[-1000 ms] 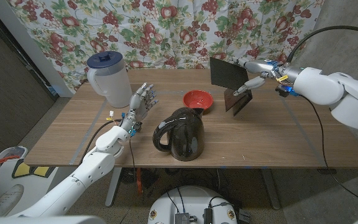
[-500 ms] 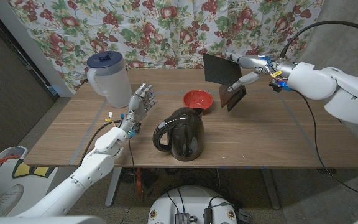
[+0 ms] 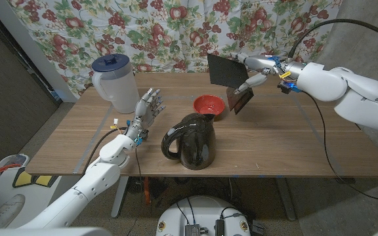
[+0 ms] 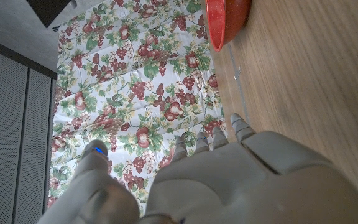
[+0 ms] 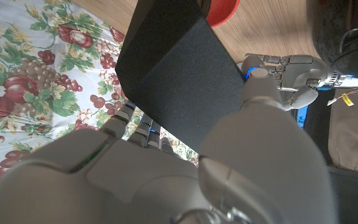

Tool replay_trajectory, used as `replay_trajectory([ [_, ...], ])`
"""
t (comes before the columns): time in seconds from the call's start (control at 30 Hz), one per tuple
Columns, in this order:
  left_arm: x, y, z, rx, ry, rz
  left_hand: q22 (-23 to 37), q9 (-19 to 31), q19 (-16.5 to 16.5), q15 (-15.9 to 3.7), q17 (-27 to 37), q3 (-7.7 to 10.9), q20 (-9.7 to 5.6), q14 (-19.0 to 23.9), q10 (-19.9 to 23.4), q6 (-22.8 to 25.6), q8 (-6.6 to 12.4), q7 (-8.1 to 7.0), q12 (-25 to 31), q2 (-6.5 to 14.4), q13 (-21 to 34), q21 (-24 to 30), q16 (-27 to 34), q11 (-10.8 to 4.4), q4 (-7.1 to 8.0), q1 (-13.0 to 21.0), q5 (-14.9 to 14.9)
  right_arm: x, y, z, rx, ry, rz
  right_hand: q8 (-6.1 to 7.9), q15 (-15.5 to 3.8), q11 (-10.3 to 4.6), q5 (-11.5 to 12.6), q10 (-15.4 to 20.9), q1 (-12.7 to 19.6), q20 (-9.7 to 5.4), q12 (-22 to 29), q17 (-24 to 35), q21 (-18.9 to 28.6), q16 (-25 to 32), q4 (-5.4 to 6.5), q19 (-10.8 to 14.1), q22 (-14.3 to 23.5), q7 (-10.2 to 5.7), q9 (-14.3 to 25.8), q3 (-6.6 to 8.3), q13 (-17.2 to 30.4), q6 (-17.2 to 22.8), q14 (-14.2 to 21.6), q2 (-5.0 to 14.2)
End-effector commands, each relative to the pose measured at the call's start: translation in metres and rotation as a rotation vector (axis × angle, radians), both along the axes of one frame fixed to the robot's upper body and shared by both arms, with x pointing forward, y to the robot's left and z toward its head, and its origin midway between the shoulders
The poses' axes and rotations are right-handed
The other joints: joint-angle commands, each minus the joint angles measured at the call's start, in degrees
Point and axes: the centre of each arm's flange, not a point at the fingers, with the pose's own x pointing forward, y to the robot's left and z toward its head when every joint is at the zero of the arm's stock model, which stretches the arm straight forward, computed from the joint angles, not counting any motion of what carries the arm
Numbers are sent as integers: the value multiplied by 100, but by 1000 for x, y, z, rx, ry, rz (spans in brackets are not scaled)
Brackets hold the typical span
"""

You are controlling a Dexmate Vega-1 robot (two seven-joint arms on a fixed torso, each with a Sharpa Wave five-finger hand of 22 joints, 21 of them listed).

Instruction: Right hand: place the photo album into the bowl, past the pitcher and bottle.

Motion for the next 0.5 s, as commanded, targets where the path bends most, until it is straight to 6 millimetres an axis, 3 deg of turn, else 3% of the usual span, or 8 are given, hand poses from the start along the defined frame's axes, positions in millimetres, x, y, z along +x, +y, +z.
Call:
replay_trajectory([
  [0.03, -6, 5, 3, 6, -19, 6, 13, 24, -34, 25, 15, -20, -13, -309, -9, 52, 27, 0, -5, 8, 21, 10, 26, -5, -14, -6, 32, 0, 17, 6, -11, -26, 46, 5, -38, -23, 53, -20, 603, -76, 896, 29, 28, -19, 526, 115, 8, -8, 8, 902, 1086, -1064, 62, 737],
  [0.5, -14, 13, -3, -4, -23, 12, 13, 24, -35, 26, 15, -28, -19, -316, -12, 62, 24, 10, -7, 5, 20, 10, 24, -5, -15, -7, 32, -4, 34, 11, -16, -57, 79, -23, -33, -21, 78, -47, 582, -74, 918, 53, 23, -58, 524, 105, 8, -10, 9, 936, 1119, -1146, 66, 730],
])
